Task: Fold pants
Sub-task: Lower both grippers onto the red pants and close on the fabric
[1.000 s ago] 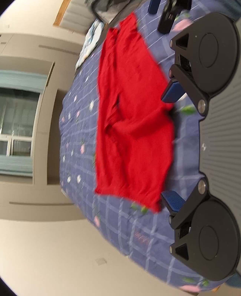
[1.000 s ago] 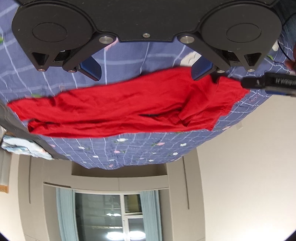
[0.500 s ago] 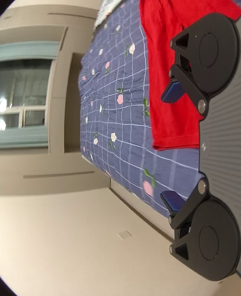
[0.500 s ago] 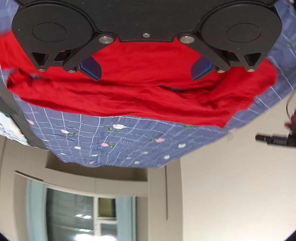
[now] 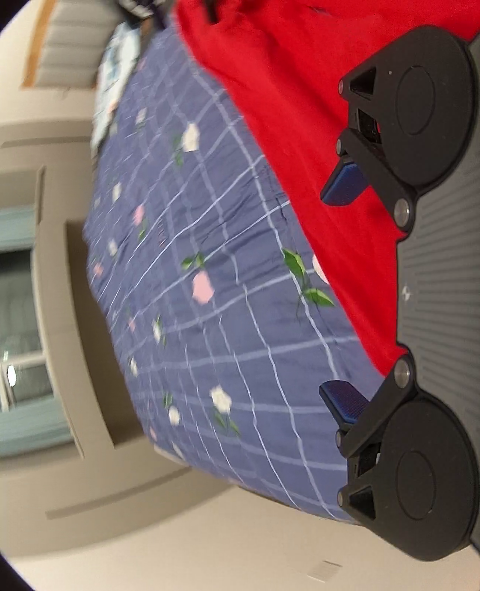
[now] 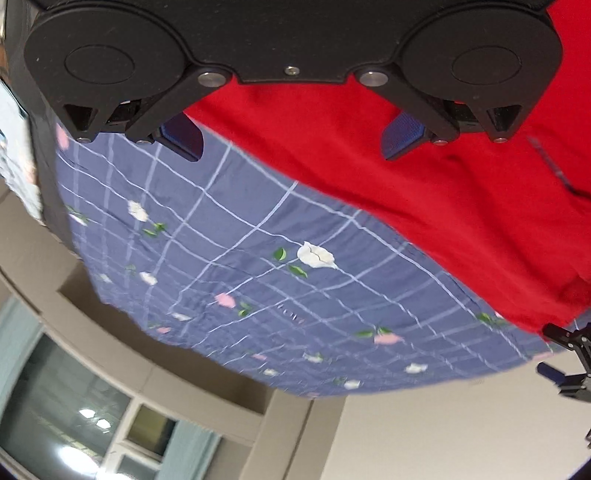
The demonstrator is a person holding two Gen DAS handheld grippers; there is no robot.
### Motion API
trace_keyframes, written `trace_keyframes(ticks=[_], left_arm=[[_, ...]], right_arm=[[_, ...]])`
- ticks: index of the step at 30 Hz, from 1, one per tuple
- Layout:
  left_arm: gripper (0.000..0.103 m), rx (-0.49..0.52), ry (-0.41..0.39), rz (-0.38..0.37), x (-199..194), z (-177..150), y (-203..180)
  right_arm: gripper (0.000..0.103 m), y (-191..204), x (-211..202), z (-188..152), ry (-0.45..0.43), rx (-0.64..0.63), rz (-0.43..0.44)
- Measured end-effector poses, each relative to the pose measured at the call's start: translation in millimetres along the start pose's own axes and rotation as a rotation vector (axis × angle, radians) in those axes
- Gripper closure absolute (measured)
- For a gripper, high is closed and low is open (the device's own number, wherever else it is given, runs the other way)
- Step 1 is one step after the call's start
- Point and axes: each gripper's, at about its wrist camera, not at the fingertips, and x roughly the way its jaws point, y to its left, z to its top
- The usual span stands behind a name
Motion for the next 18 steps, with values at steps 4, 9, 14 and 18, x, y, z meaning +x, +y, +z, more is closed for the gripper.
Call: trace_keyframes(ticks=[4,9,14,18], left_arm=[[0.001,0.086,0.051,-0.082,35.0,14.9,-5.8],[0.020,0.144,0.202,-0.184,60.9,23.0,-5.3],[0.064,0.075,0.283,-0.283,64.1,26.0,3.6],[0.094,0.125,0.289,-0.231,55.6,27.9,-11.2]], right_arm=[[0.014,-25.5,32.0,10.2,0.063,-0.005,0.071],[0.015,-53.4,53.7,10.8,0.156,-0.003,0.115],[0.031,-71.3,61.3,4.2,0.198,0.050,0.158],[0.088,-72.6,64.2,1.6,0.209,0.087,0.179]])
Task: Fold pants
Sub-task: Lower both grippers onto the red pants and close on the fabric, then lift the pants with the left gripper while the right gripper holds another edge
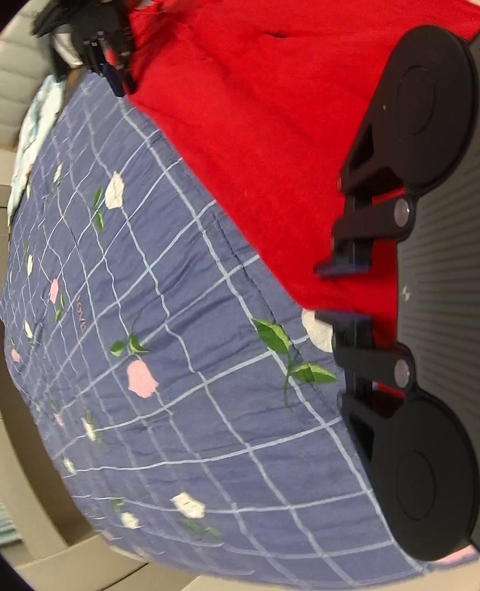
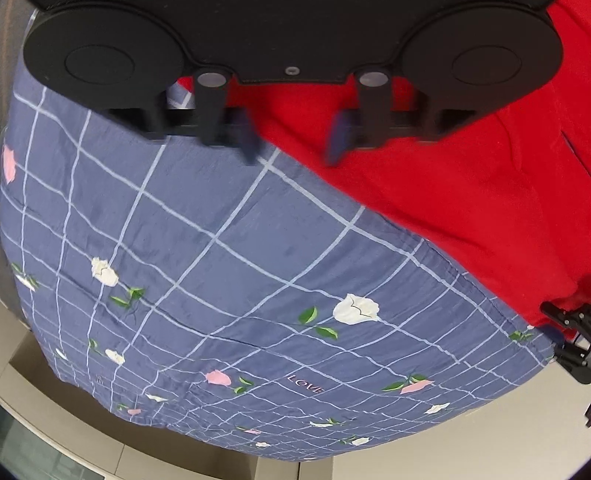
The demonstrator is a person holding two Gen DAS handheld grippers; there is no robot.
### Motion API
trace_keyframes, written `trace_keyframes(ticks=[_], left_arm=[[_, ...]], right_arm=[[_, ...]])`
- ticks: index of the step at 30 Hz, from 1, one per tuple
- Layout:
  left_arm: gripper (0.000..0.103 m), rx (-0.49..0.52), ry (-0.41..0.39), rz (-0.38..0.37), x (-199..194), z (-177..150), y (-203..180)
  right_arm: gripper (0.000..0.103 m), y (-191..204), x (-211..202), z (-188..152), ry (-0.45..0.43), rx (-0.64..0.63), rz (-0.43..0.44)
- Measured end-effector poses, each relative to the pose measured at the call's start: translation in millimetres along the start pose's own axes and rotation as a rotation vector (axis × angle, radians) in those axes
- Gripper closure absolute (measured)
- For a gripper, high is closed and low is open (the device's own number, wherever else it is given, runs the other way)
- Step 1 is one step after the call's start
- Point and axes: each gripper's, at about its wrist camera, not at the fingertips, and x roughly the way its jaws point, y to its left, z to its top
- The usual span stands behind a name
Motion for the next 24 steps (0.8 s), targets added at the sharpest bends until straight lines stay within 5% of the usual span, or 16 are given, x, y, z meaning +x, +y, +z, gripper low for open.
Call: trace_keyframes(ticks=[3,13,24], left_arm=[[0.098,0.000,-0.010,0.051,-7.7,1.5,-8.8],[0.099,-0.112,-0.128,0.217,-47.0,25.2,12.1],[0.099,-0.157,-0.067,0.225,-0.2,21.1,24.1]], right_arm=[[0.102,5.3,-2.1,0.7,0.019,-0.033,0.011],[0.103,12.9,-40.3,41.9,-0.153,-0.097,-0.110],[0.103,31.4,25.3,57.3,-0.095,-0.120,-0.232]])
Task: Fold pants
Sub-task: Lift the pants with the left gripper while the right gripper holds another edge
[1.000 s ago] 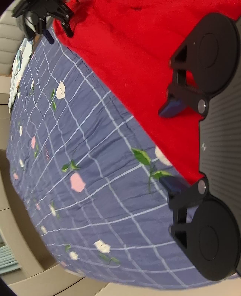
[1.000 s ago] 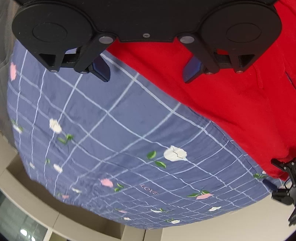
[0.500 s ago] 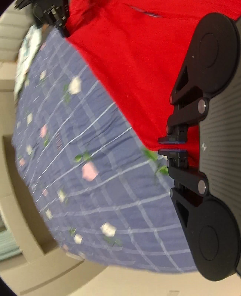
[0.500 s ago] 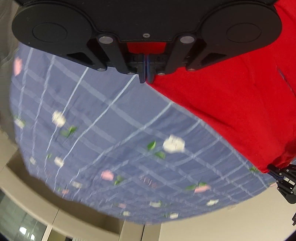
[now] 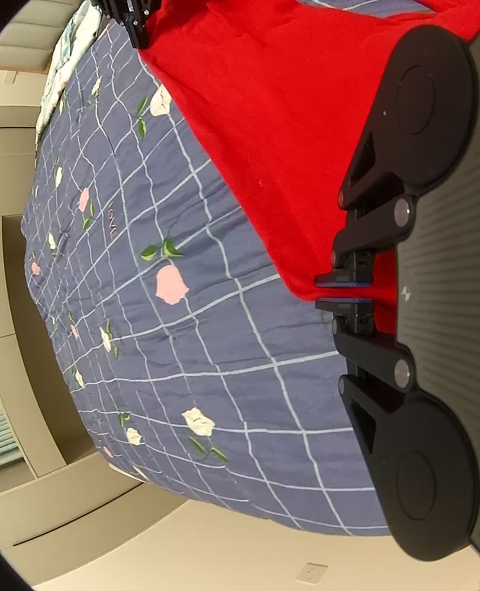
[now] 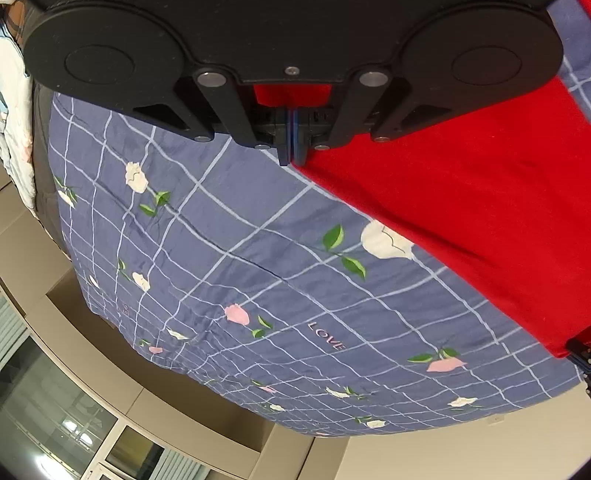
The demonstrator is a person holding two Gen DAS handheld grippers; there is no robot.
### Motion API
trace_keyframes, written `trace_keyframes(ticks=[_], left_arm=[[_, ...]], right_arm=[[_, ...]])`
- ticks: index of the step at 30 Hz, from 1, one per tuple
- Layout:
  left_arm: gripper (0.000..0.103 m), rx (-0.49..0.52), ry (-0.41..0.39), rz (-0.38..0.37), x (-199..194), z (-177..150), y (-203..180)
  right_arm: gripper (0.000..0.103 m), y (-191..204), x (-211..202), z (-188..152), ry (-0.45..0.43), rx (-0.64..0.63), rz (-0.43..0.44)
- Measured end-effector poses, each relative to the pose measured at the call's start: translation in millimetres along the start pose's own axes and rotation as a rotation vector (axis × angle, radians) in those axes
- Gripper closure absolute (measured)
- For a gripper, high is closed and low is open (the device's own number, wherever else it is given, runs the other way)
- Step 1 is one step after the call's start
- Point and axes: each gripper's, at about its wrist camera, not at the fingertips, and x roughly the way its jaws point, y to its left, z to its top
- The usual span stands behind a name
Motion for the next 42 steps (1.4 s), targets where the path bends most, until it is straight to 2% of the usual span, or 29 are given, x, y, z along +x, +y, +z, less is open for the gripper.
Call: trace_keyframes(ticks=[10,17,26,33,42], left_arm=[[0.098,-0.005,0.012,-0.018,-2.7,-2.3,2.3],[0.099,0.051,-0.044,-0.001,-32.1,-3.4,-9.5],[0.099,0.068,-0.160,0.011,-106.2,-23.6,-17.6],[0.099,0.153,-0.273,0.025,-174.0,-63.8,-46.0],[0.099,0.167,-0.327,0.018,-216.6,-113.5,-69.7]], right_arm=[[0.103,5.6,-5.0,-3.5,-0.010,0.021,-0.016],[0.103,9.4,-26.7,-5.5,-0.038,0.019,-0.026],[0.103,15.7,-104.5,-29.8,-0.136,0.029,-0.055],[0.103,29.8,-180.0,-62.0,-0.211,0.047,-0.065],[0.103,68.3,-244.7,-109.8,-0.234,0.052,-0.073]])
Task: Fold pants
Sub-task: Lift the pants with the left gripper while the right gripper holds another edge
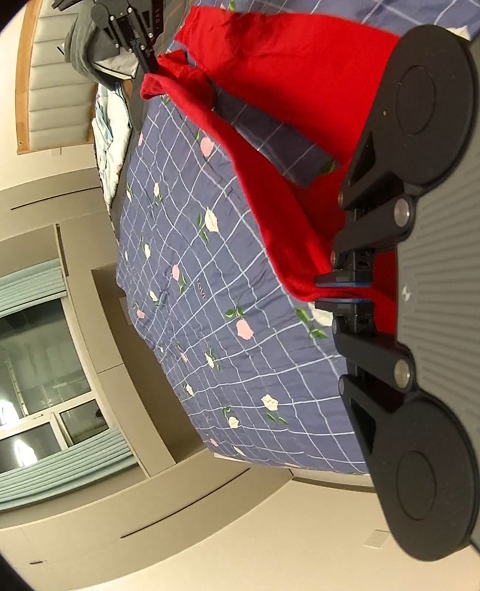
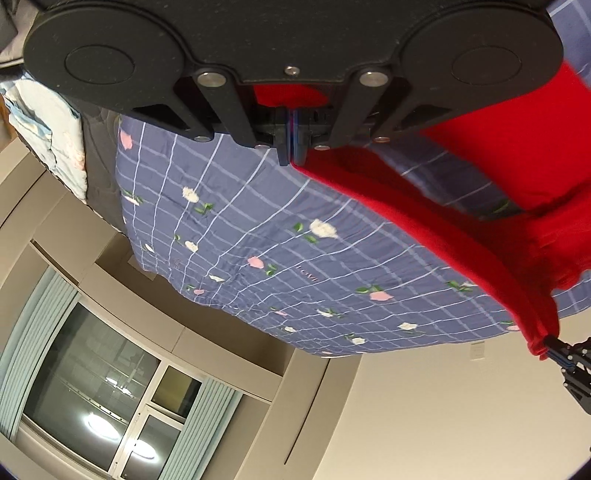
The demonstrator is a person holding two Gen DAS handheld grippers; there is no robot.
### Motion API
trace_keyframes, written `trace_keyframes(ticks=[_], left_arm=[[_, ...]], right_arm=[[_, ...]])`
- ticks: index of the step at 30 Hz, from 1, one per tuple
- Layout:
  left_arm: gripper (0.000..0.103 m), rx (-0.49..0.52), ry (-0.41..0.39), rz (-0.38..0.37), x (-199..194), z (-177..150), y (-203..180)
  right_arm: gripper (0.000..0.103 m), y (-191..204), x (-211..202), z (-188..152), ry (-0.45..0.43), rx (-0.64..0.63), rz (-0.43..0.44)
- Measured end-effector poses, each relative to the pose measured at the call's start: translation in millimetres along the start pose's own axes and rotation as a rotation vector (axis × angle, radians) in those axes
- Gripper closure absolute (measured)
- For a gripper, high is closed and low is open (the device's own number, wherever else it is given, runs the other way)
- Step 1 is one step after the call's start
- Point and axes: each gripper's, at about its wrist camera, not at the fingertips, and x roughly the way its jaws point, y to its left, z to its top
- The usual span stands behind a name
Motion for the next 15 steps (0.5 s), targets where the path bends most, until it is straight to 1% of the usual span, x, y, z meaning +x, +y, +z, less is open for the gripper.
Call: trace_keyframes(ticks=[4,7,12,15], left_arm=[[0.099,0.018,-0.028,0.008,-23.2,-19.3,-14.4],[0.099,0.024,-0.037,0.029,-37.5,-38.4,-30.2],[0.099,-0.009,-0.027,0.035,-50.2,-71.0,-53.2],[0.099,-0.011,-0.031,0.048,-53.2,-86.1,-68.9]], right_arm=[[0.103,19.9,-26.3,-14.9,-0.023,0.018,0.006],[0.103,32.9,-42.3,-28.5,-0.029,0.044,0.003],[0.103,47.5,-61.0,-57.1,-0.032,0.141,-0.023],[0.103,56.5,-67.1,-72.2,-0.031,0.191,-0.042]])
